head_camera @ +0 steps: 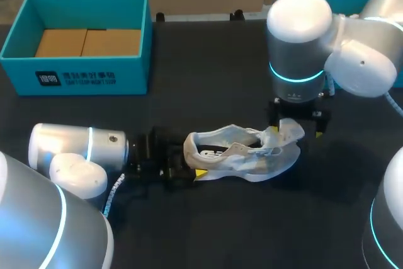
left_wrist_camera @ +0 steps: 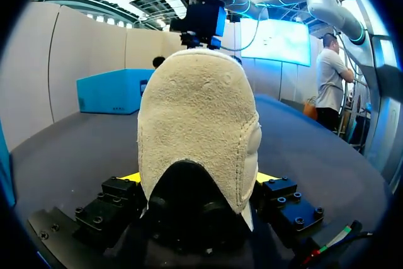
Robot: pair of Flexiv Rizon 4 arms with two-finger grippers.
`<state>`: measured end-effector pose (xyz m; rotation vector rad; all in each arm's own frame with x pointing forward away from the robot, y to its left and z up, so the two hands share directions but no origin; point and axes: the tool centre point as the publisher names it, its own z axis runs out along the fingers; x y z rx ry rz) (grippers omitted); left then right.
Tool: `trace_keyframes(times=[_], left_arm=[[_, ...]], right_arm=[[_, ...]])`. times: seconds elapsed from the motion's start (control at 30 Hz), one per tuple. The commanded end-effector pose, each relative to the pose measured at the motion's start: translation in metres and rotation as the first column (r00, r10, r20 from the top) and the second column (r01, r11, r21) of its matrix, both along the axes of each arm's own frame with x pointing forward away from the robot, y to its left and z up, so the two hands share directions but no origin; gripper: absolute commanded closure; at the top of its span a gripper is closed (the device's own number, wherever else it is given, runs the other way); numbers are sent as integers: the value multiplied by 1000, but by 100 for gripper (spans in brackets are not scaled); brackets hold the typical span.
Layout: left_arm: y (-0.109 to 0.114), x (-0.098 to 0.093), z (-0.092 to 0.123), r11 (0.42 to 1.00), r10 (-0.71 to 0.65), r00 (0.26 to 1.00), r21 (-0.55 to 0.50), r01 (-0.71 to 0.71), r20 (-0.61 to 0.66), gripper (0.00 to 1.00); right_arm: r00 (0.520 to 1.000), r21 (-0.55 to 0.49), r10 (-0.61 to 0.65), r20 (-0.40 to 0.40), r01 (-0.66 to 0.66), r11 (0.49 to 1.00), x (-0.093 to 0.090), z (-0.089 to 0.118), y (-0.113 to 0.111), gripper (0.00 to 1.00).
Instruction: Take the shoe out of the shoebox, open the shoe tongue, remove and reinsert the insole, then place the shoe into the shoebox
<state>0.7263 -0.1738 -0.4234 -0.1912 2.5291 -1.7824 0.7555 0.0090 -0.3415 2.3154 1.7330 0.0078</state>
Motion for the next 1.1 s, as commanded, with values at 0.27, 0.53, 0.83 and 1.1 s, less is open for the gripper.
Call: trace_keyframes(times=[0.27, 0.53, 0.83, 1.1], left_arm=[[2, -1, -2, 1000, 1, 1000, -1, -1, 1, 100], [2, -1, -2, 1000, 1, 1000, -1, -1, 1, 100], [2, -1, -2, 1000, 1, 1000, -1, -1, 1, 100], [2, -1, -2, 1000, 1, 1000, -1, -1, 1, 100]], right_arm=[[986, -52, 130, 107, -125, 991, 13, 60, 20, 0], [901, -123, 412, 133, -398, 909, 30, 91, 48, 0], [665, -203, 731, 151, -703, 682, 26, 109, 79, 0], [387, -261, 917, 97, -879, 398, 9, 121, 107, 0]])
